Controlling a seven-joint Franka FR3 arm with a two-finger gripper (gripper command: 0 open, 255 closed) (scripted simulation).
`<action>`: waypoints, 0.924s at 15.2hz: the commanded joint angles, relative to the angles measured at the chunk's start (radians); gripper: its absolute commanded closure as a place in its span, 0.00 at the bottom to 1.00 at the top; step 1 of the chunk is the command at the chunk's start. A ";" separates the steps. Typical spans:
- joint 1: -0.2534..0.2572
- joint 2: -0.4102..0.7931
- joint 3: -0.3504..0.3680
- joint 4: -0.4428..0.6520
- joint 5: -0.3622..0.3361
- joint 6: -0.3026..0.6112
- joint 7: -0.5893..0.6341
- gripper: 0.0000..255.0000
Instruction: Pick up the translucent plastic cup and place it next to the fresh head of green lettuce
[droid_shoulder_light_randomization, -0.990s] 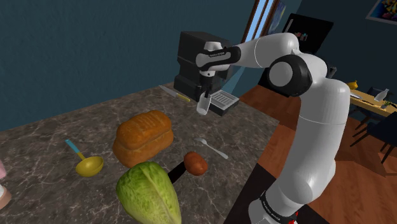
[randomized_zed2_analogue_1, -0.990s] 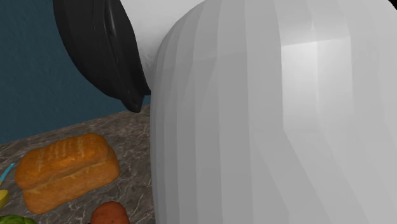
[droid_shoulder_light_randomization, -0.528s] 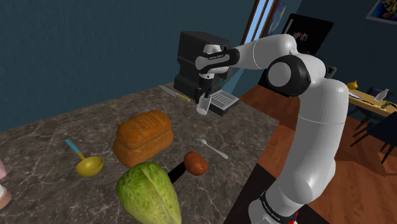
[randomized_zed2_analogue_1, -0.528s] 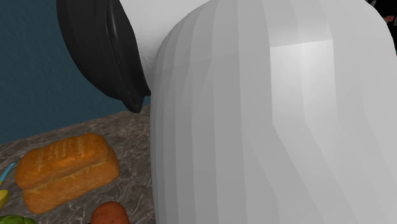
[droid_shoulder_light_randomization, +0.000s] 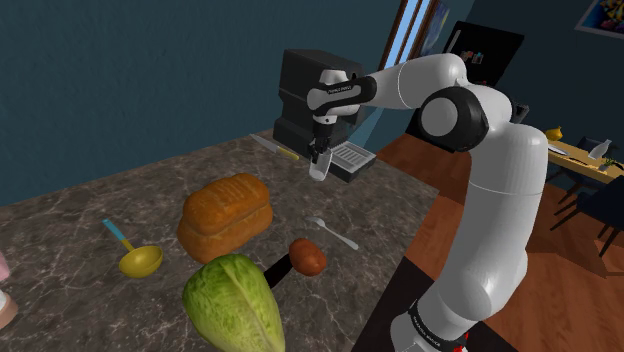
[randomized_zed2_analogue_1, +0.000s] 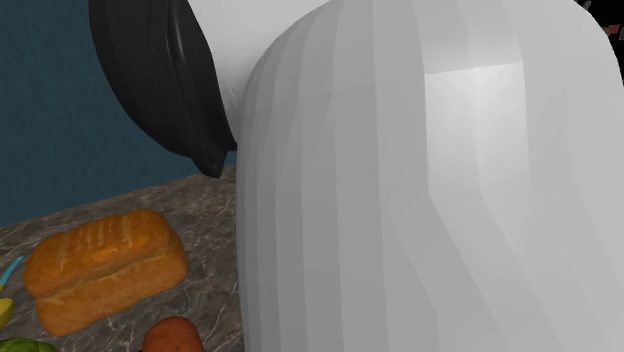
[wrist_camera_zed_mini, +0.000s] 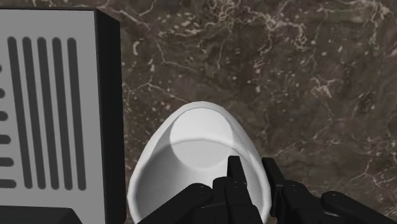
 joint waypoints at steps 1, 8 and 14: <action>0.000 0.000 0.000 0.000 0.000 0.000 0.000 1.00; 0.000 -0.018 -0.001 0.028 -0.002 -0.046 0.001 1.00; 0.001 -0.041 -0.002 0.077 -0.005 -0.118 0.003 1.00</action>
